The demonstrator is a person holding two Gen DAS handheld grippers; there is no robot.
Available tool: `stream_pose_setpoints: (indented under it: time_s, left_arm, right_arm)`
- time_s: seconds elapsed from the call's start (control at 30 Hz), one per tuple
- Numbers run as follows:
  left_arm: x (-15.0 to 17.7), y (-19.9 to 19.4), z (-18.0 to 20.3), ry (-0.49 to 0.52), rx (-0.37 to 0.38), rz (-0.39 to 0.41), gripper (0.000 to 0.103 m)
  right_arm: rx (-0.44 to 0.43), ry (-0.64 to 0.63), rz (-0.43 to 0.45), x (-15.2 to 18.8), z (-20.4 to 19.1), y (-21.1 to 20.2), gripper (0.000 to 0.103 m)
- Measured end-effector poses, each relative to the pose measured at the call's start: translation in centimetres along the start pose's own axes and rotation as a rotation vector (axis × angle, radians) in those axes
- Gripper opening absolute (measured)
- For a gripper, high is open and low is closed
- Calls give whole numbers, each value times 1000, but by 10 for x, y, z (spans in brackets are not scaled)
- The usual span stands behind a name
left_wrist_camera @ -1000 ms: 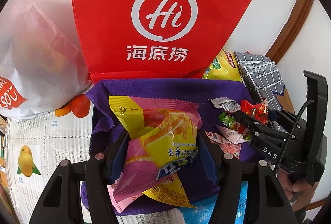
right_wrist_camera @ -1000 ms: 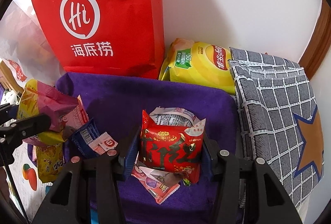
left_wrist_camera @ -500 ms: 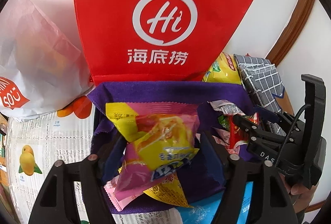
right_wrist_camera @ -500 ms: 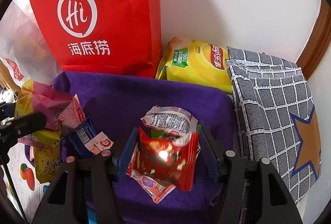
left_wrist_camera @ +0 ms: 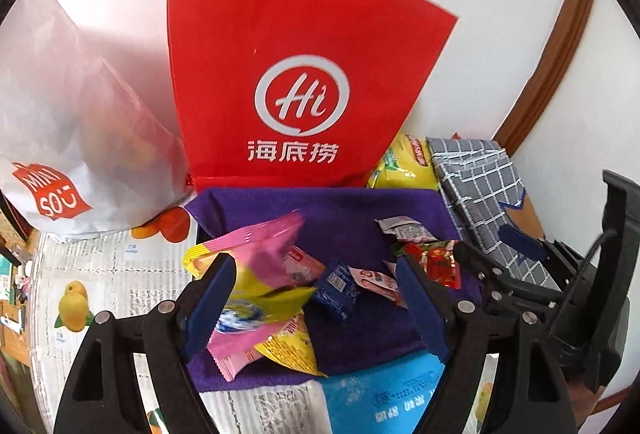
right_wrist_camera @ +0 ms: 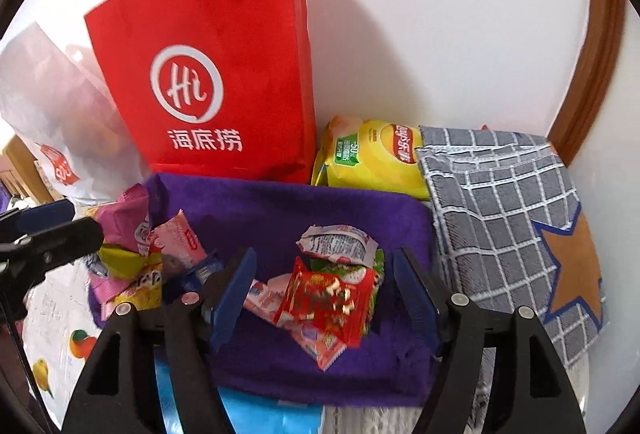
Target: Organize snacks
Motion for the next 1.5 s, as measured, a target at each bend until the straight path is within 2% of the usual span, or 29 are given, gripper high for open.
stream_pose_setpoints:
  time_s: [0.23, 0.47, 0.7, 0.87, 1.0, 1.03, 1.1, 1.27, 1.4, 1.5]
  left_arm:
    - [19, -36, 7, 6, -1, 24, 81]
    - [57, -84, 19, 9, -10, 65, 81]
    - [104, -132, 43, 27, -25, 116, 81]
    - [138, -155, 61, 37, -34, 143, 82]
    - [162, -172, 72, 50, -50, 165, 90]
    - [166, -175, 75, 52, -54, 171, 90]
    - [176, -181, 79, 49, -65, 177, 92]
    - [194, -197, 86, 56, -90, 194, 94]
    - [200, -206, 90, 55, -92, 206, 95]
    - [202, -209, 91, 53, -95, 207, 95]
  right_arm:
    - [24, 10, 25, 17, 5, -40, 71]
    - [12, 35, 50, 45, 3, -81, 71]
    - [-15, 71, 82, 87, 4, -137, 71]
    - [1, 89, 101, 122, 12, -173, 72]
    - [-3, 109, 104, 149, 20, -194, 72]
    - [-1, 115, 108, 153, 21, -199, 73]
    - [11, 115, 126, 163, 22, -210, 86]
    - [45, 89, 176, 180, 19, -233, 95]
    - [9, 84, 210, 188, 15, -247, 102]
    - [-4, 83, 205, 191, 13, -250, 102]
Point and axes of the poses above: each gripper's, at about its wrist camera, not at the fingertips, and y roughly the way its jaws point, z to its right, x to its underside, the point moved 5 cm from there along y, roughly the way its jaws point, and after that the axes turned 5 degrees about -z, right-handed, at the moved point
